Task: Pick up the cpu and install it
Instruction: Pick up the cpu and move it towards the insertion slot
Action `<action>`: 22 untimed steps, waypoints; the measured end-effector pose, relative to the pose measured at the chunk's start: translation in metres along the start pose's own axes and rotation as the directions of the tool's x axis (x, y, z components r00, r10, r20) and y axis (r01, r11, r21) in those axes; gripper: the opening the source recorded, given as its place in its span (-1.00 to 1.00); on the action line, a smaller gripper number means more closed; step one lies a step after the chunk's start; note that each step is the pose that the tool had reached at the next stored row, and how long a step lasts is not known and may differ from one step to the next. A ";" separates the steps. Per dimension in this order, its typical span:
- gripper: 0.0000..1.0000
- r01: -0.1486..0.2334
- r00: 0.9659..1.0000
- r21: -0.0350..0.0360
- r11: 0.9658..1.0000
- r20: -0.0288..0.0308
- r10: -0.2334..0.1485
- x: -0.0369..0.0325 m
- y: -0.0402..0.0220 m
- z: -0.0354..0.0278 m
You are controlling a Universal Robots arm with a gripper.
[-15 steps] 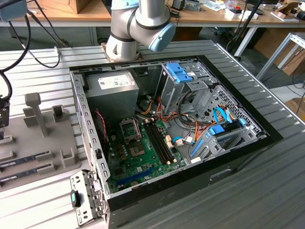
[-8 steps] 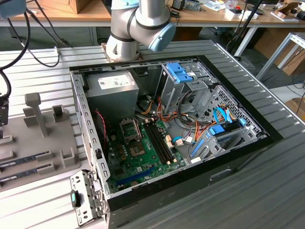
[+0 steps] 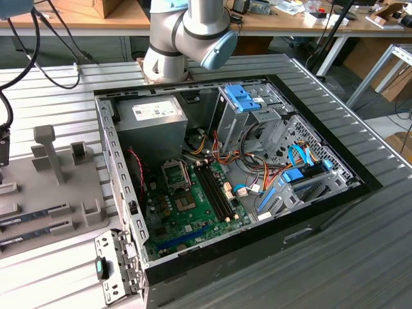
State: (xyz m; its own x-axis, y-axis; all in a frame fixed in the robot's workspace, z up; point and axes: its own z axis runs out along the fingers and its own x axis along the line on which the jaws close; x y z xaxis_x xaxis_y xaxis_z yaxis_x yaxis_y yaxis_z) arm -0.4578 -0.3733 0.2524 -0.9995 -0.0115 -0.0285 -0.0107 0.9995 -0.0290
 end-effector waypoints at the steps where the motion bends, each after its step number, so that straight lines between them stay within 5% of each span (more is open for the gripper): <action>1: -0.05 0.000 1.000 0.000 1.000 0.000 0.000 0.0000 0.0000 -0.0009; 22: -0.05 0.000 1.000 -0.002 1.000 0.000 0.000 -0.0004 -0.0004 -0.0139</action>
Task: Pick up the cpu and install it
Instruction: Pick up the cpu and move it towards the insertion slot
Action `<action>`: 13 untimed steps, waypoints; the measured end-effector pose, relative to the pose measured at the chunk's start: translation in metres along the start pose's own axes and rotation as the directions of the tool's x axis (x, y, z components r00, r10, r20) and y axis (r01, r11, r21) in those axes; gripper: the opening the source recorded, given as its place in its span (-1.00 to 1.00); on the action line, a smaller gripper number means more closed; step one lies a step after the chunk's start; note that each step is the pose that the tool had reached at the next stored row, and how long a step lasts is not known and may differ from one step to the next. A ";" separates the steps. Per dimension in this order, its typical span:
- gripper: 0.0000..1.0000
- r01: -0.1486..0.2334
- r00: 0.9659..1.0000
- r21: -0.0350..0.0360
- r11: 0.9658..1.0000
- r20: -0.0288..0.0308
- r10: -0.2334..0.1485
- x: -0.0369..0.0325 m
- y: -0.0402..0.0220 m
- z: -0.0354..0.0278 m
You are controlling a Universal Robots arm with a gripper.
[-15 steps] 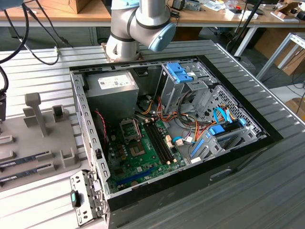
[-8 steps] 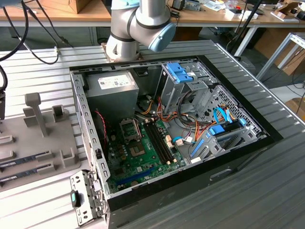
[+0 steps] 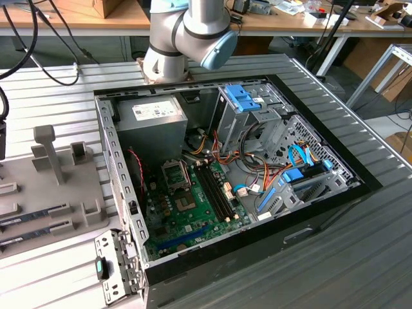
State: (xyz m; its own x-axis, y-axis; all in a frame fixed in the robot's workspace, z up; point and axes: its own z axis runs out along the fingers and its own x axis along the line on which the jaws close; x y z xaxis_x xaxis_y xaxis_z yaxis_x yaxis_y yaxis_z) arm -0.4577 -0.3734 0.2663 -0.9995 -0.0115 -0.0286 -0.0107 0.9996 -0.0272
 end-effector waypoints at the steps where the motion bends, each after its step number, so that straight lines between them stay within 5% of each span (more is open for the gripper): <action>1: -0.05 0.000 1.000 0.000 1.000 0.000 0.000 0.0000 0.0000 -0.0009; 13: -0.05 0.000 1.000 -0.001 1.000 0.000 0.000 -0.0003 -0.0002 -0.0080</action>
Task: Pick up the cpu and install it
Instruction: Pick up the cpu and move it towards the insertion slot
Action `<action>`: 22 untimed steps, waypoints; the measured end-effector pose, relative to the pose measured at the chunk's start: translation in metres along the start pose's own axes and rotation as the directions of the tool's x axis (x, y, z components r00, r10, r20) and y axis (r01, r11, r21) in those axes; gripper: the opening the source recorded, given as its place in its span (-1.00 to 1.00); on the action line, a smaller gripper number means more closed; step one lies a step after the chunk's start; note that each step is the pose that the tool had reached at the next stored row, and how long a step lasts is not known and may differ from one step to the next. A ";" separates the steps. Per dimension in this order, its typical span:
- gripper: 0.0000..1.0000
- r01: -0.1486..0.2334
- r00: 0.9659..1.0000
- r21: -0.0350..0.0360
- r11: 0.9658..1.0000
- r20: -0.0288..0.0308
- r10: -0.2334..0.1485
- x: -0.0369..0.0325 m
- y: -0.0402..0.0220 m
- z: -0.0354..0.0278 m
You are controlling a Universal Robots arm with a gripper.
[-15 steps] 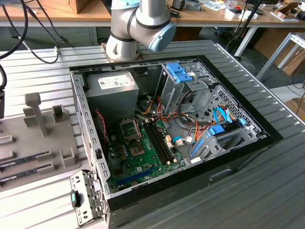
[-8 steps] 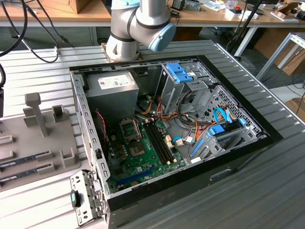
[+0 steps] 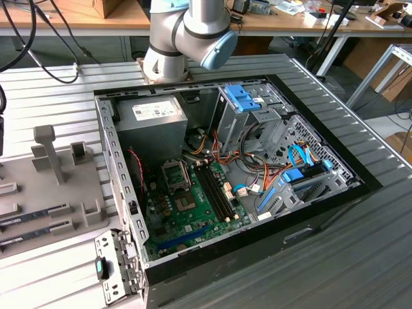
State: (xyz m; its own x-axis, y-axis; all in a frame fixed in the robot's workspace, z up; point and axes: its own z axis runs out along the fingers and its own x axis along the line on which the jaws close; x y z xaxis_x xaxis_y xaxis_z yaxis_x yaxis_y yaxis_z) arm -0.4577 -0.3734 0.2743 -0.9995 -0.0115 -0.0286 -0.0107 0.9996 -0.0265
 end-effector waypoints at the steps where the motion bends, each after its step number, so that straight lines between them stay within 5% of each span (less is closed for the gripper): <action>1: -0.05 0.000 1.000 0.000 1.000 0.000 0.000 0.0000 0.0000 -0.0010; 22: -0.05 0.000 1.000 -0.003 1.000 0.000 0.000 -0.0006 -0.0005 -0.0170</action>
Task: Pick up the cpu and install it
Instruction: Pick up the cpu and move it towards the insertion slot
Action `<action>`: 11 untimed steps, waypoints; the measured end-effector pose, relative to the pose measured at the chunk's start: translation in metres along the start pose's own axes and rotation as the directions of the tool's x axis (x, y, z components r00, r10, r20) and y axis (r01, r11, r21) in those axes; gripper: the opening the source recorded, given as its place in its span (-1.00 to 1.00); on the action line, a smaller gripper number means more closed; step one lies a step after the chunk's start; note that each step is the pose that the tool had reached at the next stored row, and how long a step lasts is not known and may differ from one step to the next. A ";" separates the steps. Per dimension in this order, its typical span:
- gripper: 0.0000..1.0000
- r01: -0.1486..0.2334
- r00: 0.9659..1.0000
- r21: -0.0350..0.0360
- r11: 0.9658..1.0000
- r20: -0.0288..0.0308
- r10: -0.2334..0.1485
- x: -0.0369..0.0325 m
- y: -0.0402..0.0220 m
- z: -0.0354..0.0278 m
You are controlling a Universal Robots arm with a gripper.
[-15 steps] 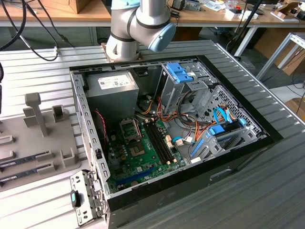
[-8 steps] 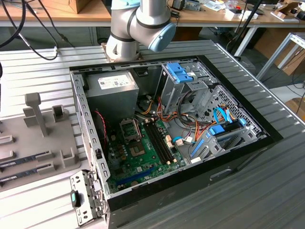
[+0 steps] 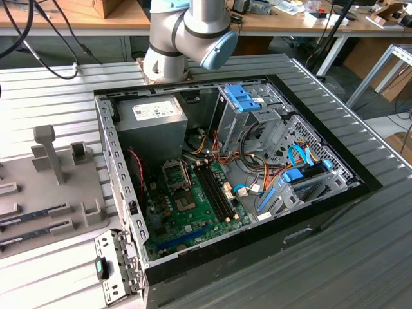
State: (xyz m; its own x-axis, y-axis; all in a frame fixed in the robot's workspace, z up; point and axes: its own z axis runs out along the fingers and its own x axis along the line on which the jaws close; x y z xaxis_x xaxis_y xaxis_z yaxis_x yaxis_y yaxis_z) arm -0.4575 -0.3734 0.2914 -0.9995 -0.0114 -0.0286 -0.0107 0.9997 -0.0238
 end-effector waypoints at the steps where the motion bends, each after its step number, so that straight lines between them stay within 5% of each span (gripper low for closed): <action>1: -0.05 0.000 1.000 0.000 1.000 0.000 0.000 0.0000 0.0000 -0.0005; 11: -0.05 0.000 1.000 -0.001 1.000 0.000 0.000 -0.0003 -0.0002 -0.0084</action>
State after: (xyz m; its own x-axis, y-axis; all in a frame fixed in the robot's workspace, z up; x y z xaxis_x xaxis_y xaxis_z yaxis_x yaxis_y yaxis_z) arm -0.4575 -0.3734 0.2998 -0.9995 -0.0114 -0.0286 -0.0107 0.9997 -0.0223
